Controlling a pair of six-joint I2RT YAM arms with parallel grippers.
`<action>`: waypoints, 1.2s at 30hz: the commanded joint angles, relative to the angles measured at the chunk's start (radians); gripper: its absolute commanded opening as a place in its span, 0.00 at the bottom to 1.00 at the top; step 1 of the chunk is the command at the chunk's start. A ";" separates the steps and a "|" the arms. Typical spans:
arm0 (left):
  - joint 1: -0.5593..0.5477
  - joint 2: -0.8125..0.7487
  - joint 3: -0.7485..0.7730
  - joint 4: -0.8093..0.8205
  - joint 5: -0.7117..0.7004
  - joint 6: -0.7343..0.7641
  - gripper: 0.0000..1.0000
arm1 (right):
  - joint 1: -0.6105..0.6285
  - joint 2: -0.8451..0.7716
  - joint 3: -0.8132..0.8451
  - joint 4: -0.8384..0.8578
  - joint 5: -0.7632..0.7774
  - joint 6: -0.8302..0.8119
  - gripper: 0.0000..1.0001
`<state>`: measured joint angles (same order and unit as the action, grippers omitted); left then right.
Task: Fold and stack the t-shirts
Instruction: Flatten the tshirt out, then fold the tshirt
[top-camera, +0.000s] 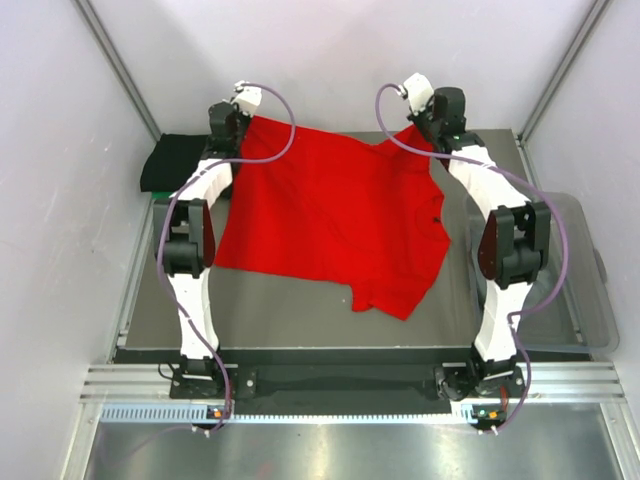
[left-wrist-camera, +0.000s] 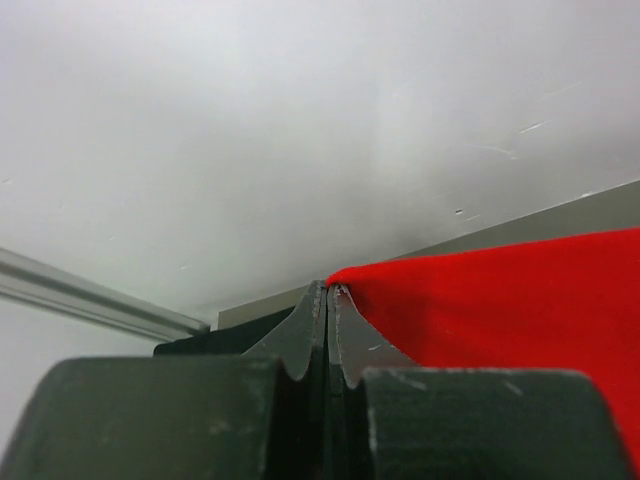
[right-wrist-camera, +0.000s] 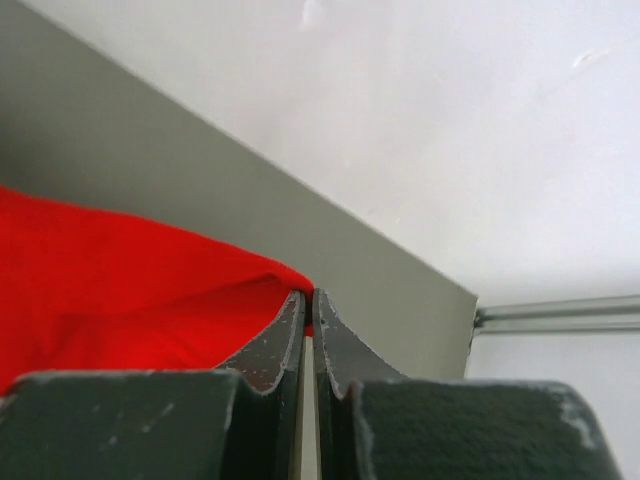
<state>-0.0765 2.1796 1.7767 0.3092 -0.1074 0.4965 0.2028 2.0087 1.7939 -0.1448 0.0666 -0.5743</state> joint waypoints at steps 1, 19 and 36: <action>0.003 0.037 0.084 0.005 0.009 0.002 0.00 | -0.013 0.048 0.106 0.025 0.032 -0.007 0.00; -0.002 0.170 0.173 0.057 0.015 0.019 0.00 | -0.037 0.095 0.142 0.016 0.048 0.013 0.00; 0.001 -0.145 -0.200 0.016 0.103 -0.015 0.00 | -0.028 -0.194 -0.157 -0.118 -0.016 0.068 0.00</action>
<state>-0.0784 2.1670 1.6299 0.2840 -0.0383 0.4950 0.1761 1.9282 1.6802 -0.2401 0.0666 -0.5392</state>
